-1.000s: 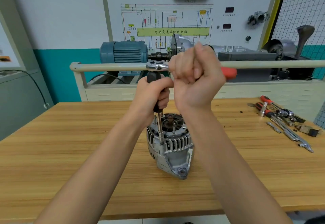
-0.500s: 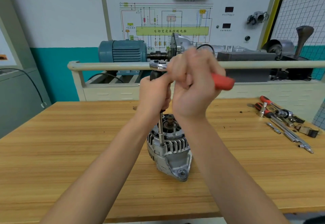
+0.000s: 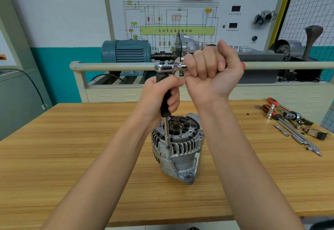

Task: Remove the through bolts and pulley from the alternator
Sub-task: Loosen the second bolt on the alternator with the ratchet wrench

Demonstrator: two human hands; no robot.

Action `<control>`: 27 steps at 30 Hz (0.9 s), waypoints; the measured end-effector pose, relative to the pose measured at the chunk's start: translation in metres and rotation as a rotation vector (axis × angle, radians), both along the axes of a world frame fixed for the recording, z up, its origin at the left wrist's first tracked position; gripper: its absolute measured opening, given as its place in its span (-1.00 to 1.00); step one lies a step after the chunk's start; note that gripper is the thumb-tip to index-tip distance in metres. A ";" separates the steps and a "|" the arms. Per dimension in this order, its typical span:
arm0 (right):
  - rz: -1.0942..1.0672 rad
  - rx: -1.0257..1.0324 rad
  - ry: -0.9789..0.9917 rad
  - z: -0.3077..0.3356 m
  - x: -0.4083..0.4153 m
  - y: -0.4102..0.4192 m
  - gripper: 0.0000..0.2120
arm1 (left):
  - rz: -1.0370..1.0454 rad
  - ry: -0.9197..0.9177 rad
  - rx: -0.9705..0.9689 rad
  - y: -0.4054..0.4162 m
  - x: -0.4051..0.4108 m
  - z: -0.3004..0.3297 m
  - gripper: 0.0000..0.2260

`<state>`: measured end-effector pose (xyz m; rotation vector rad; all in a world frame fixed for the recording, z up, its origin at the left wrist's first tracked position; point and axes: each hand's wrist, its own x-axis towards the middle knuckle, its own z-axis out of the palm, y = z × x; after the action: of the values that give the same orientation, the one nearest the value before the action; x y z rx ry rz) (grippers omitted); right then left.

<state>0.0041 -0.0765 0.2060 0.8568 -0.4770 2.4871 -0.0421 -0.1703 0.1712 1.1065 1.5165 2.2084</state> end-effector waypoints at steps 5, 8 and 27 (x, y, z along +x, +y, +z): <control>-0.127 0.061 0.071 -0.006 0.008 -0.005 -0.53 | -0.065 -0.060 -0.088 0.000 -0.003 0.001 -0.69; -0.458 0.217 0.191 -0.014 0.011 -0.025 -0.58 | 0.179 -0.031 -0.046 0.008 0.003 0.001 -0.66; -0.013 -0.015 -0.003 -0.001 0.004 0.000 -0.54 | -0.083 -0.005 -0.003 0.000 -0.004 -0.002 -0.69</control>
<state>0.0079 -0.0765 0.2049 0.8418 -0.4631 2.4776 -0.0457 -0.1699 0.1693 1.1404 1.4441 2.1523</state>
